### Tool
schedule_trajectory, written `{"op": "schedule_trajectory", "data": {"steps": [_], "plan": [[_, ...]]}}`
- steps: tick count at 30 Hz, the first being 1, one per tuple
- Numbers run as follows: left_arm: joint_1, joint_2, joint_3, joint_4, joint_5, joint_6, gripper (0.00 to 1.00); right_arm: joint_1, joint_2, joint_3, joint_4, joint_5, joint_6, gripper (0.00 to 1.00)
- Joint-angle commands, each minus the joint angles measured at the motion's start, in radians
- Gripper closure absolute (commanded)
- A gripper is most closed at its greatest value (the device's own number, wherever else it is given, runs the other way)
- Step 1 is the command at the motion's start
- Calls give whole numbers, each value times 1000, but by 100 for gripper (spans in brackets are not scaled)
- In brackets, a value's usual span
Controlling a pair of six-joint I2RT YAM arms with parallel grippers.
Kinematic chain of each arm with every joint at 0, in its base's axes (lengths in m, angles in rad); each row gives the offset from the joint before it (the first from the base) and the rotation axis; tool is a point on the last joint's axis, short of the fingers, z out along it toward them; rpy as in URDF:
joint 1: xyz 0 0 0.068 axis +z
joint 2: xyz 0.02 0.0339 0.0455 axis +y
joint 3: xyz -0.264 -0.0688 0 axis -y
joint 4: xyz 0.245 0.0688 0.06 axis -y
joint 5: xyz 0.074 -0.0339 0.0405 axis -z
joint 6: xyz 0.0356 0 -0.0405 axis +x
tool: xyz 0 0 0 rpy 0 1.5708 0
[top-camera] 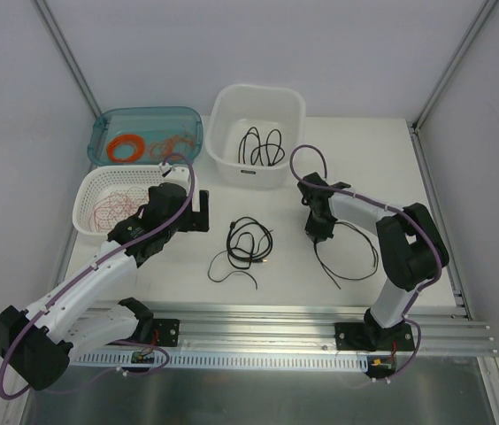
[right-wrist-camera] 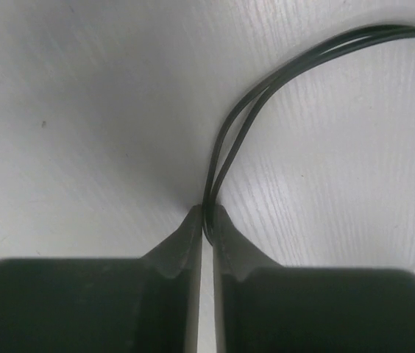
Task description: Untangle the cables
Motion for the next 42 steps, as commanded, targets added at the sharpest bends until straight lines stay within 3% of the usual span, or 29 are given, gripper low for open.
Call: {"op": "schedule_trajectory", "data": {"steps": [1,9,28,36,42], "plan": [[10,-23,-11,32,-33,18,1,5,83,-61,25,-51,5,96],[12,-29,-14,35,-44,22,1,27,42,-55,59,-60,-44,99],[12,-32,-14,38,-59,33,1,47,-322,123,-85,67,-222,99],[10,-32,-14,41,-55,36,1,54,-376,464,-197,92,-367,99],[12,-28,-11,43,-50,41,1,66,-307,762,-173,-22,-516,99]]}}
